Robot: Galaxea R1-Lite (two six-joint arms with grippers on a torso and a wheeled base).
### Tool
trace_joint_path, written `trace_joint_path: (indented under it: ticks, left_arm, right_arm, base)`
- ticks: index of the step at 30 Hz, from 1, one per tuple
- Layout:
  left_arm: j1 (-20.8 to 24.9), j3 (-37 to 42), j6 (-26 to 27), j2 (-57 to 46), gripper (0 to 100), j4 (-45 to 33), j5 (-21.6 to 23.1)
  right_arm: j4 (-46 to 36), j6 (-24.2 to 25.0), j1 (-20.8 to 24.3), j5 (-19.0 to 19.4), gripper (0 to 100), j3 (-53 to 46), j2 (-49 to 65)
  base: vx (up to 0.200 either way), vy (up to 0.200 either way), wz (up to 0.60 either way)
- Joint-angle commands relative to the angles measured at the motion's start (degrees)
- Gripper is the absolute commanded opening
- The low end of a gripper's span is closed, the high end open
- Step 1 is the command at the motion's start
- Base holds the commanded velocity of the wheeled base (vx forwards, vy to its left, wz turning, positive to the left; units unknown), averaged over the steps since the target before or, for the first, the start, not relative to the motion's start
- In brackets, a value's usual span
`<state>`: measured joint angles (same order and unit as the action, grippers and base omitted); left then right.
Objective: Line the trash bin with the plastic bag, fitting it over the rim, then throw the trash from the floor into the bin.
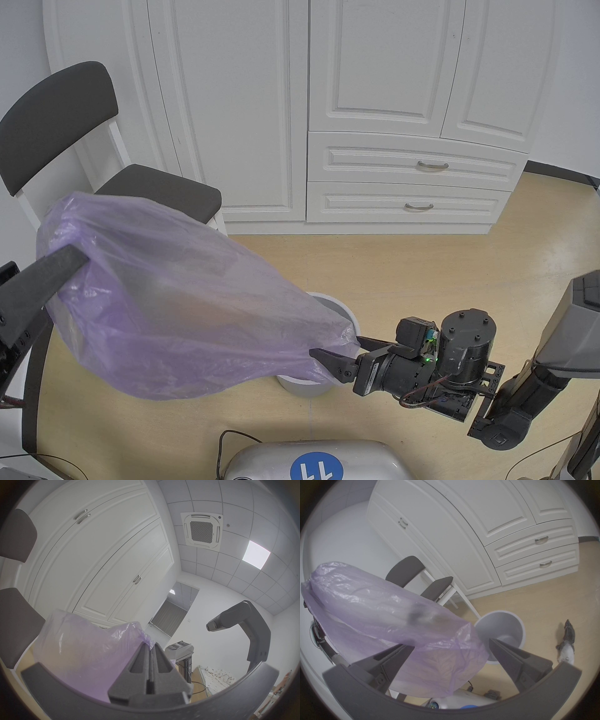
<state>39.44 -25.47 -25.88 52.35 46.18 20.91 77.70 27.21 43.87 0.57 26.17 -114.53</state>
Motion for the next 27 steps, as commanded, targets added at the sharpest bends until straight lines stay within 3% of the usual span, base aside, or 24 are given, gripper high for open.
trace_joint_path:
  ticks: [1, 6, 20, 27]
  left_arm:
    - [0.03, -0.2, -0.05, -1.81, 0, 0.58, 0.1]
    - [0.03, -0.02, 0.22, -3.57, 0, 0.84, 0.27]
    - [0.47, 2.0, 0.74, -4.62, 0, 2.78, 1.59]
    - [0.38, 2.7, 0.66, -4.53, 0, 2.87, 3.53]
  right_arm:
    - [8.87, 1.97, -0.02, 3.12, 100, -4.29, -5.53]
    - [12.3, 1.97, -1.42, 7.07, 100, -7.01, -8.69]
    - [12.3, 4.69, -2.13, 9.36, 100, -7.01, -7.73]
    - [12.3, 5.75, 0.07, 9.27, 100, -7.45, -5.7]
  base:
    - [0.0, 0.0, 0.0]
    - [0.0, 0.0, 0.0]
    - [0.0, 0.0, 0.0]
    - [0.0, 0.0, 0.0]
